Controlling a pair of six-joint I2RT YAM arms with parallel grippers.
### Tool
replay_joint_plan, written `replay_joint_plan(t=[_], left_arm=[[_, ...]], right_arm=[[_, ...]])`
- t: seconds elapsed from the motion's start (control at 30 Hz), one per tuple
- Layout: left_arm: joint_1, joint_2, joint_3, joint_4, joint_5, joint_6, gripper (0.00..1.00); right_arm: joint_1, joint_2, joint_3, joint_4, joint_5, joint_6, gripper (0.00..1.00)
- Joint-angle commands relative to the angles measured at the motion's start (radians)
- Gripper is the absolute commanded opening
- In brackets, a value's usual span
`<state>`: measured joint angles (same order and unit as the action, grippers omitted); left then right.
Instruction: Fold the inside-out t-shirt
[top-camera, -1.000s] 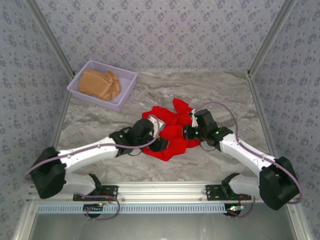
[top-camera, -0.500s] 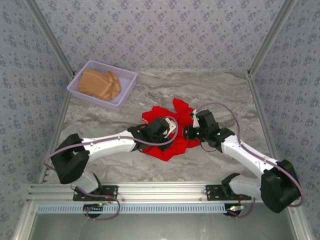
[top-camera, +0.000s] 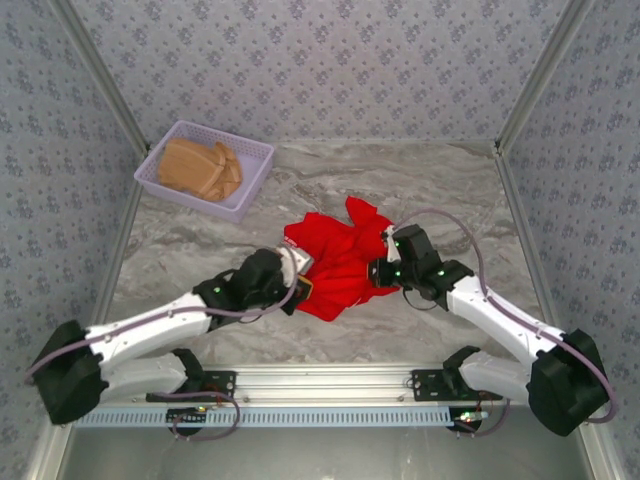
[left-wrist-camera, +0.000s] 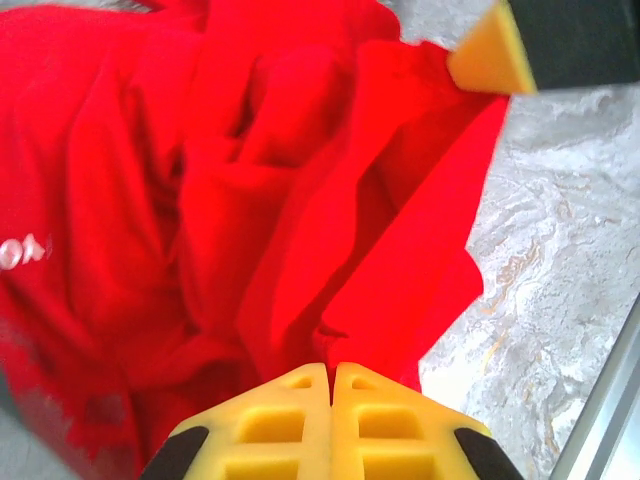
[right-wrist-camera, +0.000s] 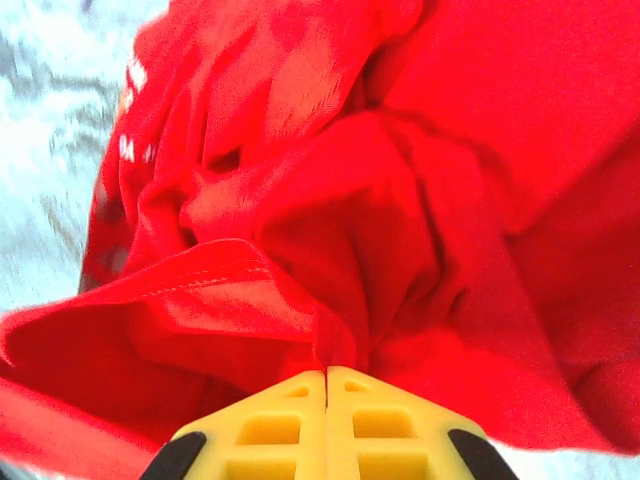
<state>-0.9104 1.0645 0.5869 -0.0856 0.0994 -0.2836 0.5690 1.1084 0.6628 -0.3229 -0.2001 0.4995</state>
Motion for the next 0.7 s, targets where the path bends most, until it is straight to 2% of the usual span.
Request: replay_joint_plan(t=[0.0, 0.1, 0.17, 0.23, 0.4, 0.57, 0.67], left_arm=[[0.033, -0.074, -0.086, 0.040, 0.068, -0.091, 0.00], [0.057, -0.108, -0.116, 0.028, 0.064, -0.118, 0.00], [0.092, -0.102, -0.113, 0.020, 0.058, -0.146, 0.00], [0.142, -0.090, -0.109, 0.015, 0.084, -0.174, 0.00], [0.225, -0.075, -0.104, 0.012, 0.138, -0.219, 0.00], [0.268, -0.022, -0.054, -0.018, 0.158, -0.236, 0.00], [0.279, 0.014, -0.019, -0.045, 0.169, -0.238, 0.00]], right_arm=[[0.025, 0.017, 0.009, -0.138, -0.014, -0.024, 0.15], [0.019, -0.004, 0.034, -0.135, -0.101, -0.075, 0.31], [0.004, -0.010, 0.045, -0.072, -0.229, -0.101, 0.40], [-0.009, 0.003, 0.044, -0.013, -0.321, -0.096, 0.44], [-0.014, 0.088, 0.073, -0.052, -0.225, -0.178, 0.45], [0.006, 0.088, 0.028, 0.066, -0.331, -0.202, 0.54], [0.097, 0.080, 0.034, 0.025, -0.179, -0.261, 0.54]])
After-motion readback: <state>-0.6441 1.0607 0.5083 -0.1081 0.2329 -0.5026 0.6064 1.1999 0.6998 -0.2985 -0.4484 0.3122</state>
